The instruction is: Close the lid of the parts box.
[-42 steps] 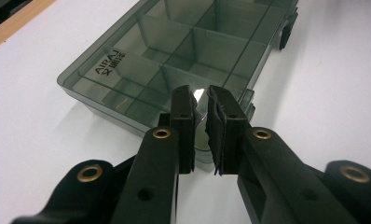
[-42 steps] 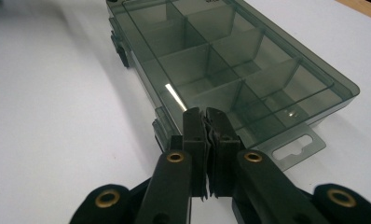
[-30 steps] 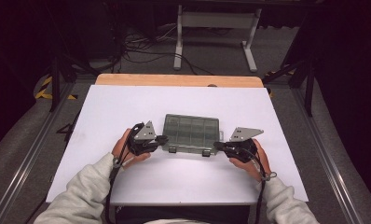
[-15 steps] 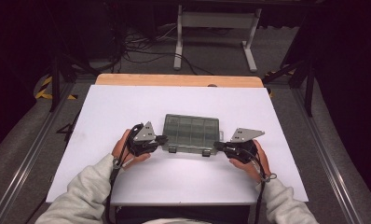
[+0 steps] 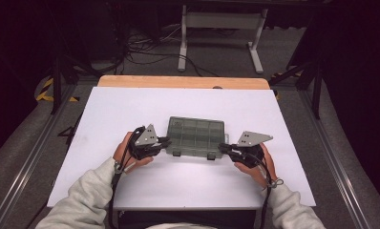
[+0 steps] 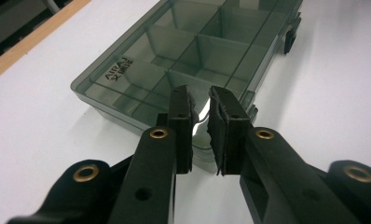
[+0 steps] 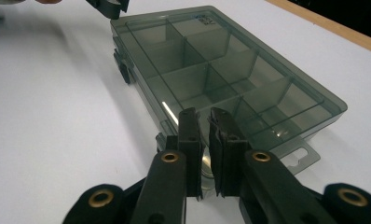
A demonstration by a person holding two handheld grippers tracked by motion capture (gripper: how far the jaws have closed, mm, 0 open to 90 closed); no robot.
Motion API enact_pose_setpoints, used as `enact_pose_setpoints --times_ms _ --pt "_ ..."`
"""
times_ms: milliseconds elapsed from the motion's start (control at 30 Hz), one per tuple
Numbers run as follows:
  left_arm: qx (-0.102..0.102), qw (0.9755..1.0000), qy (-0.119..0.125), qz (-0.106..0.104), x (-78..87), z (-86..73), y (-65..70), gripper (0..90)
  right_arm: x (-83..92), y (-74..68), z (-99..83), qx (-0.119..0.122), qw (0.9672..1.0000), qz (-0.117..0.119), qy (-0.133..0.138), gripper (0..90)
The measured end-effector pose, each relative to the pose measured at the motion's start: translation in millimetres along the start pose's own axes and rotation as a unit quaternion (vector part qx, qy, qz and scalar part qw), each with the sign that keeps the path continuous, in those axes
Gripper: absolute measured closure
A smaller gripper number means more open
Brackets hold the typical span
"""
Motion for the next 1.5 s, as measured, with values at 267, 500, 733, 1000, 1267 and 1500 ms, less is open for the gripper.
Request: enact_pose_setpoints --times_ms 267,500,733,1000,1267,1500 --pt "-0.003 0.9999 0.008 0.014 7.3 2.1 -0.3 75.4 4.9 -1.1 4.3 0.014 0.9997 -0.020 0.007 79.6" --pt "-0.005 0.9995 0.012 0.028 14.3 0.9 -2.2 70.6 9.4 -0.8 5.2 0.022 0.9989 -0.040 0.007 74.7" --pt "-0.002 0.9987 0.018 0.048 22.0 -1.0 -3.2 63.9 13.6 2.4 4.2 0.015 0.9980 -0.061 0.008 63.4" --pt "0.000 0.9970 0.020 0.075 31.2 -6.9 -7.0 52.7 18.6 5.6 2.5 0.010 0.9968 -0.078 0.012 53.7" --pt "0.005 0.9945 0.016 0.103 42.6 -14.7 -5.8 40.2 26.0 9.8 -2.9 0.005 0.9945 -0.105 0.009 40.8" --pt "0.016 0.9918 0.025 0.125 54.9 -22.2 -7.3 26.7 31.5 9.3 -5.8 0.016 0.9926 -0.119 0.013 34.0"
Point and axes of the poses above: each handheld gripper's, and its own axes: x roughly backward along the jaws, z roughly out of its top, y roughly to its right, the point moved 6 cm from there along -x, roughly forward along the jaws, and after that the axes turned 3 degrees about x, right-handed, at the moved point
